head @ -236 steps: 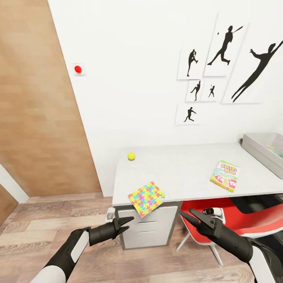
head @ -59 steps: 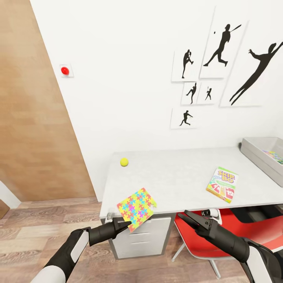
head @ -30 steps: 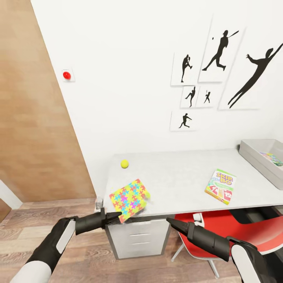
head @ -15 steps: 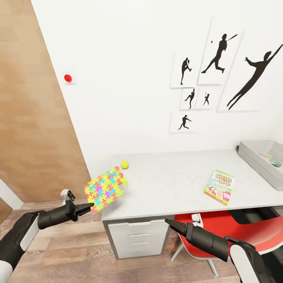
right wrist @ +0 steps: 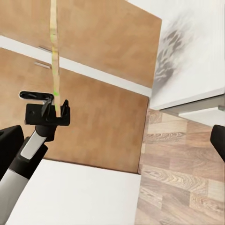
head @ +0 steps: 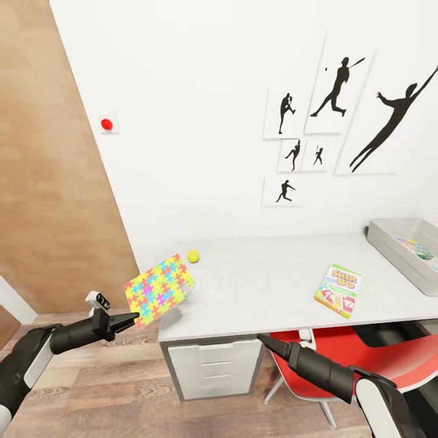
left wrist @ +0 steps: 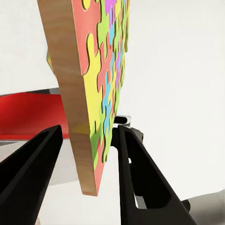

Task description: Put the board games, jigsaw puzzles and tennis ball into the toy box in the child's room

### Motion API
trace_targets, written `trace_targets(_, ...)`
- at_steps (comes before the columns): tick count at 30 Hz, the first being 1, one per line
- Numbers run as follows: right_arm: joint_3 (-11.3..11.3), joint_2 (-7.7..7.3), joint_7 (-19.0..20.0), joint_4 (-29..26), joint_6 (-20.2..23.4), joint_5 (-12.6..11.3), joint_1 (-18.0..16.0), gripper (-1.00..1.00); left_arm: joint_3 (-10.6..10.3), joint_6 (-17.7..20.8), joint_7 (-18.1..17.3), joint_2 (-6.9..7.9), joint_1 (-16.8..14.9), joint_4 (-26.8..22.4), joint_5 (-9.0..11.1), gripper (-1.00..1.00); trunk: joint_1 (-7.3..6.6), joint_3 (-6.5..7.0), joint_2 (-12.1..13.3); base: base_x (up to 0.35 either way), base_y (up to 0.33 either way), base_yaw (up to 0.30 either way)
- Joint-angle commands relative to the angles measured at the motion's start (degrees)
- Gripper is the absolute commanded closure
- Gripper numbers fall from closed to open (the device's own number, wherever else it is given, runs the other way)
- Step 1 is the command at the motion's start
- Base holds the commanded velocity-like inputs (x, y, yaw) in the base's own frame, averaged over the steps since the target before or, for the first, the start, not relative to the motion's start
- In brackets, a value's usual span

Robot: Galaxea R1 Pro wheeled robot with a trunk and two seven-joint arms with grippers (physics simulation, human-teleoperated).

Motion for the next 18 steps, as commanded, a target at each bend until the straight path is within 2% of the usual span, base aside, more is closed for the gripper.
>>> trace_targets(1, -0.08, 0.01, 0.19, -0.01, 0.24, 0.14, -0.05, -1.00, -0.04, 0.60, -0.17, 0.04, -0.03, -0.01, 0.03, 1.00, -0.21, 0.10, 0.34, 0.000, 0.000, 0.000)
trace_targets(12, -0.18, 0.00, 0.03, 0.00, -0.06, 0.12, -0.05, -1.00, 0.01, 0.60, -0.14, 0.12, -0.04, 0.03, 0.00, 1.00, -2.62, 2.07, 4.76, -0.004, 0.000, 0.000)
trace_targets(18, -0.06, 0.03, 0.08, -0.08, -0.11, 0.13, -0.05, -1.00, 0.02, 0.60, -0.17, 0.16, -0.04, 0.03, 0.06, 1.00, -3.94, 3.16, 7.16, -0.199, 0.000, -0.006)
